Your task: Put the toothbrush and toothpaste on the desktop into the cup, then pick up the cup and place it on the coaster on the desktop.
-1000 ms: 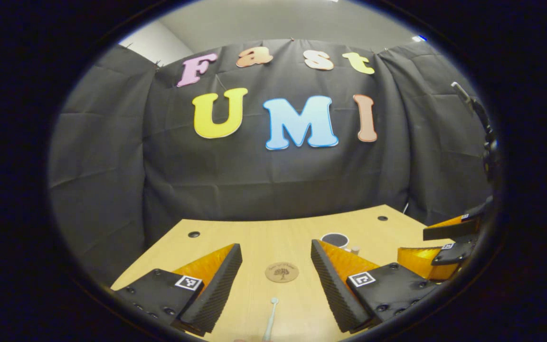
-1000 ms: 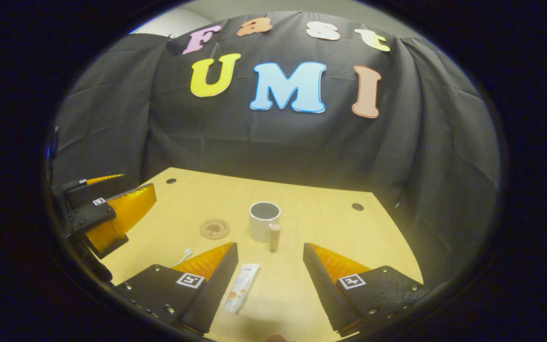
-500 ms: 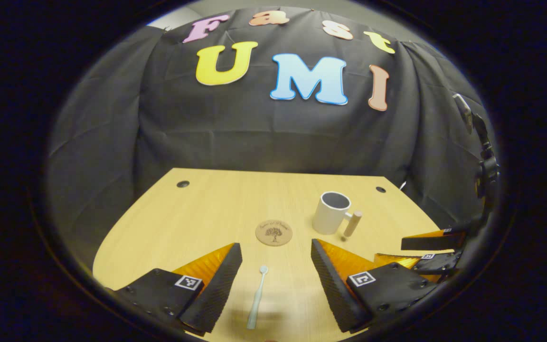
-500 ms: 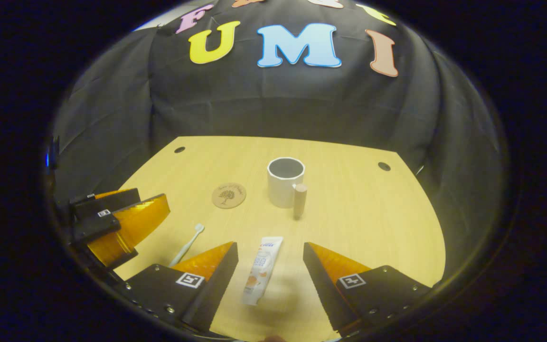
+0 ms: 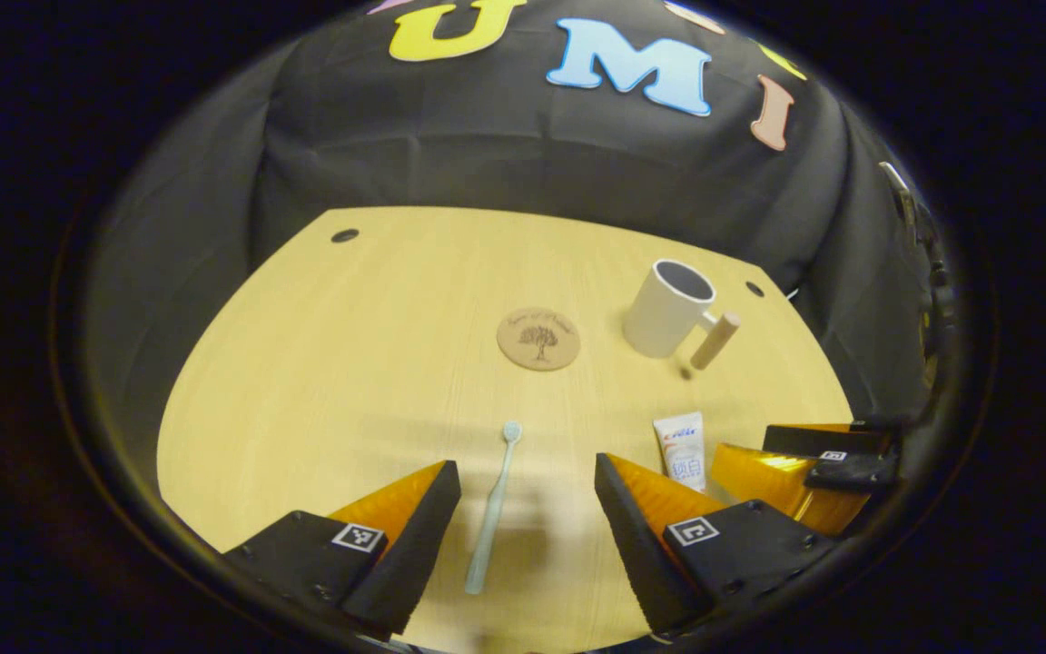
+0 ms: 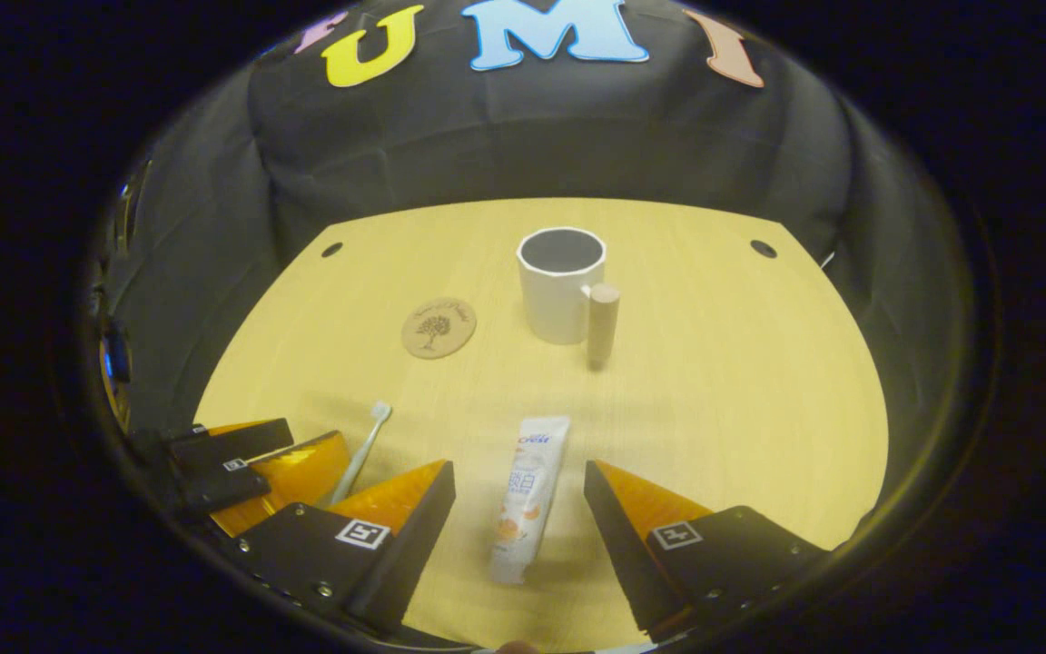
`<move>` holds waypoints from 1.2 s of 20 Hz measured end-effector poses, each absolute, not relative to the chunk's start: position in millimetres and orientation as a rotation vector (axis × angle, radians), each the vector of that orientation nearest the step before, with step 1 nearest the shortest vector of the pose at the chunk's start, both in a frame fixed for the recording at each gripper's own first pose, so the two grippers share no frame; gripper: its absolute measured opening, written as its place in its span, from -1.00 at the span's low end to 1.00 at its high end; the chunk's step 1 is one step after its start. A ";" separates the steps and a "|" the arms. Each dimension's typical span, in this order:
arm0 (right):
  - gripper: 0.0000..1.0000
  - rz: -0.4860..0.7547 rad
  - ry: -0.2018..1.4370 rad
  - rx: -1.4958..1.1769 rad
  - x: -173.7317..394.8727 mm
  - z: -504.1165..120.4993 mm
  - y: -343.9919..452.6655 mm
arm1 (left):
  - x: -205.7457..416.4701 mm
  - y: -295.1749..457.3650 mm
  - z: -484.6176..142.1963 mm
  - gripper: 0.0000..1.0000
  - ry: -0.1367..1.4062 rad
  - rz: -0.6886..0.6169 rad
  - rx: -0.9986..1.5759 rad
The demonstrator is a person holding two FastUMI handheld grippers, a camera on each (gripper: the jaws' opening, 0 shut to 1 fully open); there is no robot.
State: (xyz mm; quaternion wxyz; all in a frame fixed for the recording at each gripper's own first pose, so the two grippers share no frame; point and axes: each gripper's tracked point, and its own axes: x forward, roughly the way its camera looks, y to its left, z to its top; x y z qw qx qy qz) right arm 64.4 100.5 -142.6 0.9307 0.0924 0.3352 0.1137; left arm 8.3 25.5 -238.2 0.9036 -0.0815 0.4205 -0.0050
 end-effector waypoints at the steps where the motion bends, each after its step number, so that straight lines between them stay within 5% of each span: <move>1: 0.78 0.231 0.701 0.193 66.7 -146.2 101.9 | 8.3 23.5 -247.5 0.97 0.909 -0.017 -0.175; 17: 0.78 0.231 0.993 0.190 84.3 -197.1 118.4 | -1.4 22.7 -318.6 0.97 1.316 -0.065 -0.108; 24: 0.79 0.216 1.057 0.140 87.1 -212.5 121.6 | 2.1 30.5 -321.3 0.76 1.350 -0.074 -0.014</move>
